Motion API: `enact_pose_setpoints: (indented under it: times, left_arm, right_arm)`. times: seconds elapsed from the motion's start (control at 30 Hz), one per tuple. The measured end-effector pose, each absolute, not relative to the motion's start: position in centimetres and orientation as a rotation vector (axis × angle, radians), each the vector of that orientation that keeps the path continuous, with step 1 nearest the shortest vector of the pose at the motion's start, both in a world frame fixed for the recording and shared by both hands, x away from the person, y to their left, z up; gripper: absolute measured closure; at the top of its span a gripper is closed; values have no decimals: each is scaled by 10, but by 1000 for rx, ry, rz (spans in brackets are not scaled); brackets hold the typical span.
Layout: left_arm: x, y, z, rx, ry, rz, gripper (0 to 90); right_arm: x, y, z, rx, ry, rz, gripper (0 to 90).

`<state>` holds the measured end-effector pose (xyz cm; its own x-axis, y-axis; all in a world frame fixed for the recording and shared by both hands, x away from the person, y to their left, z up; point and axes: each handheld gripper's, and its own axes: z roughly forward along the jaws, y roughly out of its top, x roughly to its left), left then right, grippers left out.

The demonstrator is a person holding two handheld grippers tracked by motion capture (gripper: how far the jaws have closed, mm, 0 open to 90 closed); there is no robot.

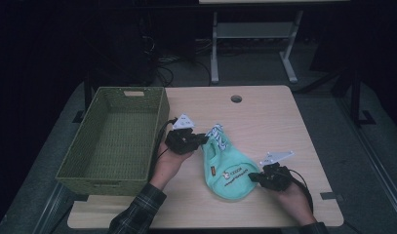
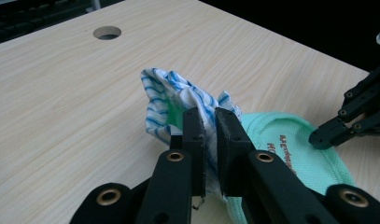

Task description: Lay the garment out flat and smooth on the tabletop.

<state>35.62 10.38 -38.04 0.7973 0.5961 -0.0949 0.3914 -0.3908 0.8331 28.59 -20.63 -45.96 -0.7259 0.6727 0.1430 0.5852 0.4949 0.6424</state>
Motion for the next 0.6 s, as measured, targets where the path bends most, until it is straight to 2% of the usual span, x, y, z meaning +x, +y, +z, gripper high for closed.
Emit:
enact_pose_setpoints:
  times: [0.6]
  left_arm:
    - [348,93,-375,2042,610,174,827]
  right_arm:
    - [298,-194,-463,1064,2614,994,899]
